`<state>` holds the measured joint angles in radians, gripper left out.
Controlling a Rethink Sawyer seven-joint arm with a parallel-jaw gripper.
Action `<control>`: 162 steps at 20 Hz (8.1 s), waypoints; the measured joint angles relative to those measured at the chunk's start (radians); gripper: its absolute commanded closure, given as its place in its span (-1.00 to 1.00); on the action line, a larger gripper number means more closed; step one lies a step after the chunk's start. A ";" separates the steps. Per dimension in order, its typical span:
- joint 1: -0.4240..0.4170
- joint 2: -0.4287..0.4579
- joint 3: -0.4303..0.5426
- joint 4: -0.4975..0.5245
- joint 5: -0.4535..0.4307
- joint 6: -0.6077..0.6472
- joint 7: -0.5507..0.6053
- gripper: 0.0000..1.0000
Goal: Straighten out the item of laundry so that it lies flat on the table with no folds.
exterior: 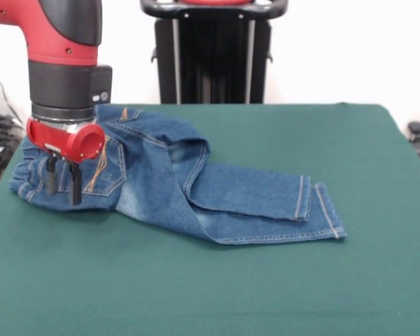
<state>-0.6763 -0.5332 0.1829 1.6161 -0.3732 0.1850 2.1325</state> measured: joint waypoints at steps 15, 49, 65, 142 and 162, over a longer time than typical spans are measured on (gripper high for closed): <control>0.000 0.016 0.000 0.000 0.000 -0.017 0.000 -1.00; 0.074 -0.024 -0.126 0.140 0.060 -0.175 0.000 -1.00; 0.073 0.035 -0.126 0.142 0.080 -0.183 0.000 -1.00; -0.168 -0.057 0.050 -0.108 -0.102 0.188 0.000 -1.00; -0.074 -0.064 -0.016 -0.091 -0.102 0.127 0.000 -1.00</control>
<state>-0.7501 -0.5976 0.1665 1.5250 -0.4748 0.3124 2.1325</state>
